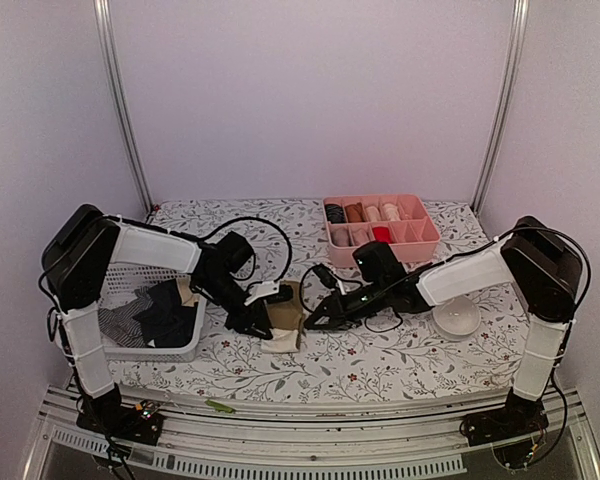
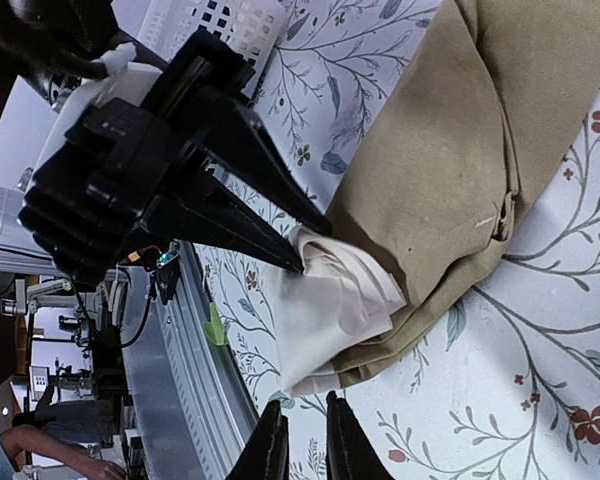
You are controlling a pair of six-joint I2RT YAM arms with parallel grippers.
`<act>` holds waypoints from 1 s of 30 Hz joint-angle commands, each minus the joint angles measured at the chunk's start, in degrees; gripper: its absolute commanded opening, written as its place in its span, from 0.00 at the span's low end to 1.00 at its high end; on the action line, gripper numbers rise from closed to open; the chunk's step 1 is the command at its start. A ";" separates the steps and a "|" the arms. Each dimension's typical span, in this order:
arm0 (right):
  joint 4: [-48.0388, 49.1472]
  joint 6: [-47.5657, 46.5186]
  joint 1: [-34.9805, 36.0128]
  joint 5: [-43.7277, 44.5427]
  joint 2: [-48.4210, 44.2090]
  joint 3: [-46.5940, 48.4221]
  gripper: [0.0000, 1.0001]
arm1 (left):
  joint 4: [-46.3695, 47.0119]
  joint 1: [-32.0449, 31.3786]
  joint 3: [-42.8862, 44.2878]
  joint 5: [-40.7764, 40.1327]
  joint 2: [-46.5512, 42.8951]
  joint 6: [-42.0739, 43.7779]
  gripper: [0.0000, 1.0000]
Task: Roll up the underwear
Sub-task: Roll the underwear at the center of the board.
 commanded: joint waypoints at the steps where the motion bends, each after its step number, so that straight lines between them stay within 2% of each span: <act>1: 2.43 1.77 0.55 -1.34 0.88 0.95 0.14 | 1.70 1.51 -0.98 -0.09 -1.55 -1.95 0.27; 4: 2.42 1.80 0.59 -1.34 0.57 1.14 0.14 | 1.77 1.92 -1.22 0.17 -3.39 -2.16 0.32; 10: 3.19 2.09 2.92 -3.70 2.86 3.49 0.15 | 3.62 3.12 -3.42 -0.52 -8.33 -3.14 0.35; 17: 3.31 0.71 5.36 -6.57 7.42 5.36 0.14 | 9.51 4.90 -11.08 1.36 -18.73 -3.73 0.36; 21: 3.18 -0.33 5.37 -5.73 11.44 8.92 0.14 | 13.50 4.63 -17.15 3.29 -25.42 -0.51 0.38; 25: 3.37 -1.12 5.04 -5.91 16.37 12.21 0.13 | 17.66 1.13 -23.91 -0.67 -29.61 6.49 0.41; 30: 4.26 -0.09 4.87 -7.86 21.30 15.31 0.13 | 24.18 -6.53 -26.94 -10.61 -28.10 11.34 0.43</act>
